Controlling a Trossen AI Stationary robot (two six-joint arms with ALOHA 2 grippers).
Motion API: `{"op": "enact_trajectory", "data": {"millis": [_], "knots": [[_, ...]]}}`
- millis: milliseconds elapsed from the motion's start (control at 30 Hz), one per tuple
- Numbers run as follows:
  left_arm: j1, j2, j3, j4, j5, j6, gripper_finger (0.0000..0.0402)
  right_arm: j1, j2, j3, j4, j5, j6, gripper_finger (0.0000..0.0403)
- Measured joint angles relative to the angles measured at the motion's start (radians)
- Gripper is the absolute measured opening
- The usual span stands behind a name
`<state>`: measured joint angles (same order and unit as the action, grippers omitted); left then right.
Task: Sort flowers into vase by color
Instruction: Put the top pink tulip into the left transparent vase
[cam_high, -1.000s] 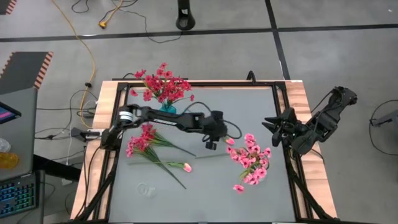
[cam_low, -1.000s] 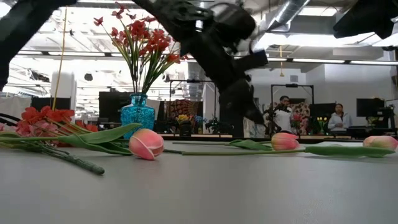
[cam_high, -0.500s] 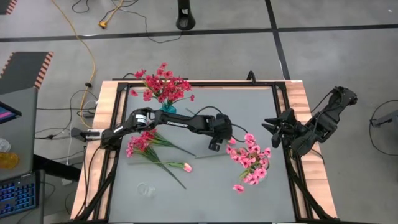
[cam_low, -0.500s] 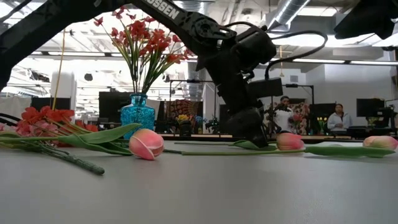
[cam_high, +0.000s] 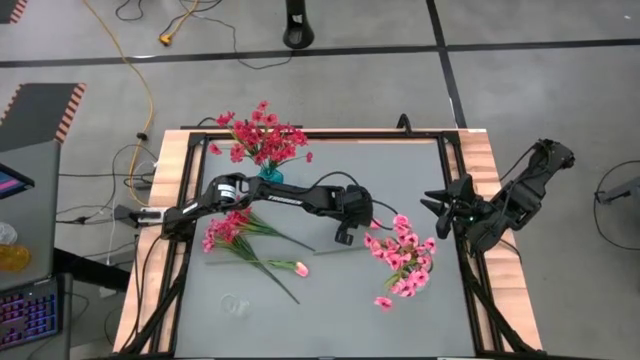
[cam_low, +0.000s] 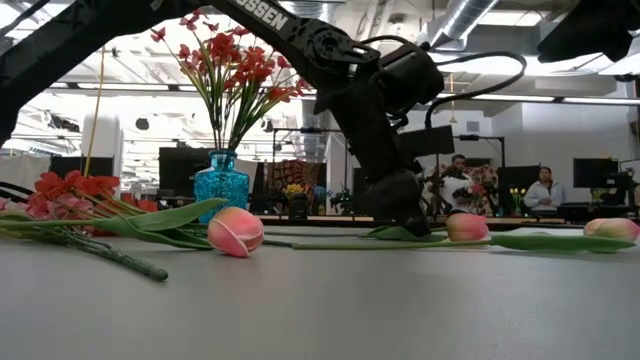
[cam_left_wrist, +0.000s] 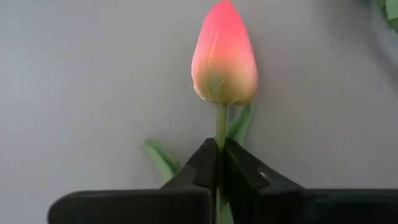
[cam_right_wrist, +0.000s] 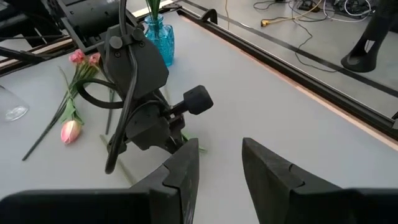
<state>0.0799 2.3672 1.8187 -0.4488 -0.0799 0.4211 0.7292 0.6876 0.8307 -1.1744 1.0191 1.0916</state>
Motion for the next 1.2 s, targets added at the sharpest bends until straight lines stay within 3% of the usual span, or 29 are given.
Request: {"op": "enact_trajectory", "data": {"millis": [267, 733, 1000, 1200], "knots": [[0.003, -0.076, -0.005, -0.049, -0.001, -0.051, 0.0001, 0.000, 0.000, 0.000, 0.003, 0.000, 0.000, 0.0148], [-0.029, -0.365, -0.012, -0.184, 0.012, -0.198, 0.0000, 0.000, 0.000, 0.000, 0.004, -0.001, 0.000, 0.0148], [-0.128, -0.503, -0.012, -0.300, -0.185, -0.300, 0.0000, 0.000, 0.001, 0.000, 0.006, -0.001, 0.000, 0.0148], [-0.242, -0.611, -0.012, -0.379, -0.273, -0.421, 0.0000, 0.000, 0.012, 0.000, 0.008, -0.001, 0.000, 0.0148]]}}
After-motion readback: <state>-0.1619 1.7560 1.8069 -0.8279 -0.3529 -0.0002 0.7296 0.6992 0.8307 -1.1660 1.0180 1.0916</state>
